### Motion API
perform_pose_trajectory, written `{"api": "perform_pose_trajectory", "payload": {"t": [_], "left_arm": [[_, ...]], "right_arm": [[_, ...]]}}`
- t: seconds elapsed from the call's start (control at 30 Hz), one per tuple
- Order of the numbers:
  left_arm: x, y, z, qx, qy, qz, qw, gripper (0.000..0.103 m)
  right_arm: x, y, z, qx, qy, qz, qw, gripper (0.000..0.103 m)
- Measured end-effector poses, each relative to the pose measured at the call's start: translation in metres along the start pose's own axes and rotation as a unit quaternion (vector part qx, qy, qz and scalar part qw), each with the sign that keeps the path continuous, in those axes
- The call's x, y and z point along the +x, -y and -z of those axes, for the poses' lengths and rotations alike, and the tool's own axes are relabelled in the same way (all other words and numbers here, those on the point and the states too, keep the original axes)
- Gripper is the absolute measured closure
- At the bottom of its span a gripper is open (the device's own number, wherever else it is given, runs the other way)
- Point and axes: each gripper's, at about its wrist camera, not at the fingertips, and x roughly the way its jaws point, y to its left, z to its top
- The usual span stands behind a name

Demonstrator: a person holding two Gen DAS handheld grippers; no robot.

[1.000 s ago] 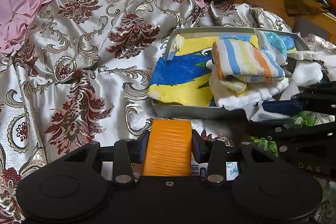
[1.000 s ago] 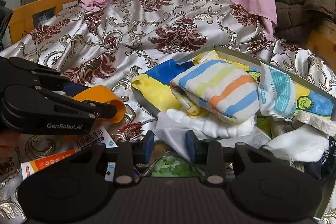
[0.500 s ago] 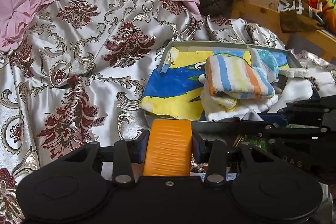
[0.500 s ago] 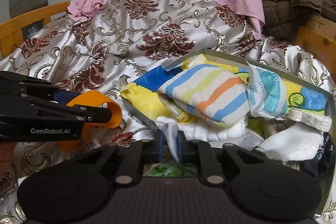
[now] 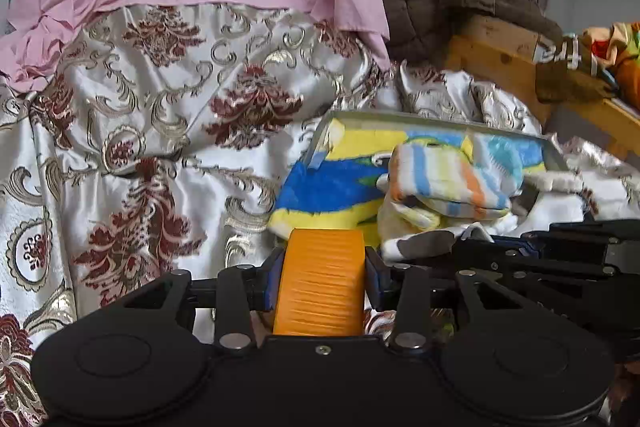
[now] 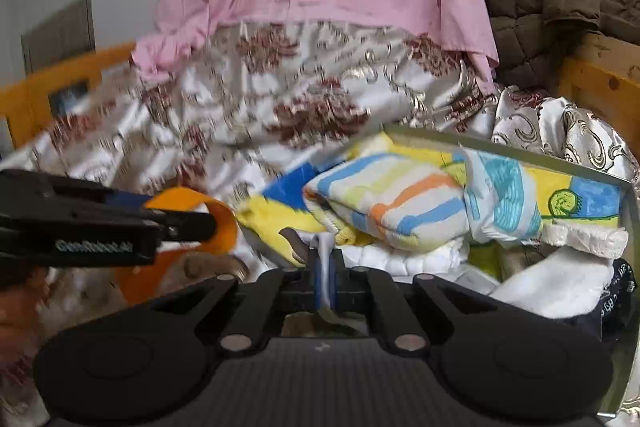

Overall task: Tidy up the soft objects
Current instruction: 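Lift the orange sponge and white cloth strip over the tray with both grippers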

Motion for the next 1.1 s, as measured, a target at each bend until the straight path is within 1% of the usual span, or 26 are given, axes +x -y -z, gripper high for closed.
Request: {"api": "perform_pose_trajectory", "payload": {"t": [0.23,0.37,0.47,0.6,0.77,0.93,1.1], "left_arm": [[-0.012,0.020,-0.023,-0.003,0.027,-0.006,0.9996,0.060],[-0.015,0.036,-0.041,-0.001,0.042,-0.009,0.9991,0.060],[-0.013,0.052,-0.056,0.004,0.054,-0.007,0.9985,0.060],[-0.003,0.078,-0.075,0.008,0.067,0.003,0.9977,0.060],[0.021,0.108,-0.096,0.002,0.080,0.015,0.9967,0.060],[0.045,0.131,-0.112,-0.020,0.091,0.035,0.9951,0.060],[0.071,0.157,-0.110,-0.003,0.078,0.039,0.9961,0.060]], "right_arm": [[-0.026,0.013,-0.018,0.023,0.045,-0.029,0.998,0.099],[-0.045,0.034,-0.030,0.058,0.084,-0.039,0.994,0.099],[-0.057,0.051,-0.036,0.080,0.111,-0.039,0.990,0.099],[-0.068,0.082,-0.040,0.109,0.142,-0.028,0.983,0.099],[-0.071,0.114,-0.039,0.121,0.170,0.007,0.978,0.099],[-0.063,0.141,-0.032,0.143,0.175,0.031,0.974,0.099],[-0.047,0.160,-0.023,0.165,0.158,0.051,0.972,0.099]]}}
